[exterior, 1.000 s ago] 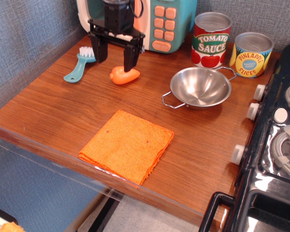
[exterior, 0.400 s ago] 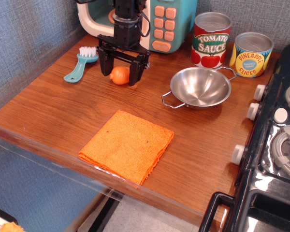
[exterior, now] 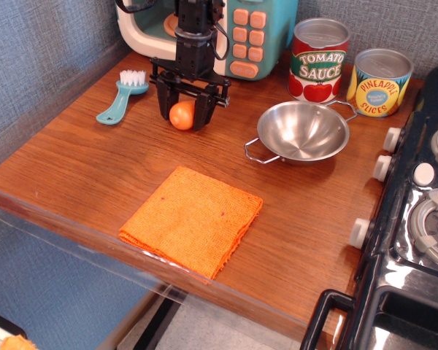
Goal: Move the carrot on top of the orange cloth
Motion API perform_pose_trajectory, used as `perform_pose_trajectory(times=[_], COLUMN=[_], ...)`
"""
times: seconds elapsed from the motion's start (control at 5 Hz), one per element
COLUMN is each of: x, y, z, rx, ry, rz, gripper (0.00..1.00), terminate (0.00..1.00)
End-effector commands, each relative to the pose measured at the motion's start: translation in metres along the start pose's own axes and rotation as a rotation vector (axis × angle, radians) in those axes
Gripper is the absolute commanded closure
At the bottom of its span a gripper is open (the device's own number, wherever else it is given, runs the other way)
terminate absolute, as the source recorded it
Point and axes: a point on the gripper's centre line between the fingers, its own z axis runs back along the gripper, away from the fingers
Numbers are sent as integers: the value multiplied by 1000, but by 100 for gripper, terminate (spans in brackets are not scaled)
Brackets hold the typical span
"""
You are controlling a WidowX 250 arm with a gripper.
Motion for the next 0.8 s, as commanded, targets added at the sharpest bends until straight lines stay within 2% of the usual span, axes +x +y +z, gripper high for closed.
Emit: perform_pose_trajectory(times=[0.0,0.2,0.4,0.6], x=[-5,-22,-64,-111], y=[3,-5,-23,-39], z=[56,88,100,82], rx=[-26,-65,-52,-74], ry=[-136,-210,-239,-200], rz=[4,-10,-54,-114], gripper=[100,100,100,100], terminate=[0,0,0,0])
